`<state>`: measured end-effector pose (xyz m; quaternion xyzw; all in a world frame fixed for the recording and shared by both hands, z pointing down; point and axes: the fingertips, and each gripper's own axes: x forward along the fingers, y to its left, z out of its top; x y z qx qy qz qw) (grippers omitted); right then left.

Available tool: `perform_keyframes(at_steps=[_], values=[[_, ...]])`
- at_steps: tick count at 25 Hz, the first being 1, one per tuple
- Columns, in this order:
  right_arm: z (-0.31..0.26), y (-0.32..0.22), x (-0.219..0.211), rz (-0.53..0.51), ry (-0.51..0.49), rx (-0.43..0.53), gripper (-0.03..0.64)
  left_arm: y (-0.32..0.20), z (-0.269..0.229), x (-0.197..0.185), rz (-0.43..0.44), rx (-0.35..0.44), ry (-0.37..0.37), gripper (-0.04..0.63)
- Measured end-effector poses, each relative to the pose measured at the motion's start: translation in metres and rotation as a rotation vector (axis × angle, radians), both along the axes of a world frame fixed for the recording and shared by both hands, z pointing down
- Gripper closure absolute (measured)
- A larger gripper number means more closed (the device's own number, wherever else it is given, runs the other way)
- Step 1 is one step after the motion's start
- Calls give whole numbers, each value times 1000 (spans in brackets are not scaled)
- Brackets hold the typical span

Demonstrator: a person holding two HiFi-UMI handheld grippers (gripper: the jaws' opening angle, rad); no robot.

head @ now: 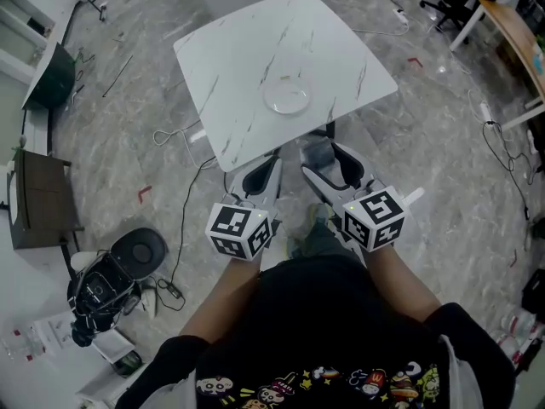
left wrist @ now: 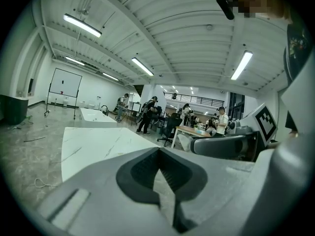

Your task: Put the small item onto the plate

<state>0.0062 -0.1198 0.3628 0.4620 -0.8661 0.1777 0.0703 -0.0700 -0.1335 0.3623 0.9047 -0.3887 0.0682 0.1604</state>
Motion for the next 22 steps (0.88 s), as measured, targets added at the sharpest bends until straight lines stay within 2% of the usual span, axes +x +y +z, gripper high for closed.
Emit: perform_keyframes(at_steps=[13,22], values=[[19,-83,49,-75,-63,-35,298,-73,12,49,-68,-37,-62,595],[35,-121,66,-135,-94,-55,298,-96,24,64,-117,-71,-116,595]])
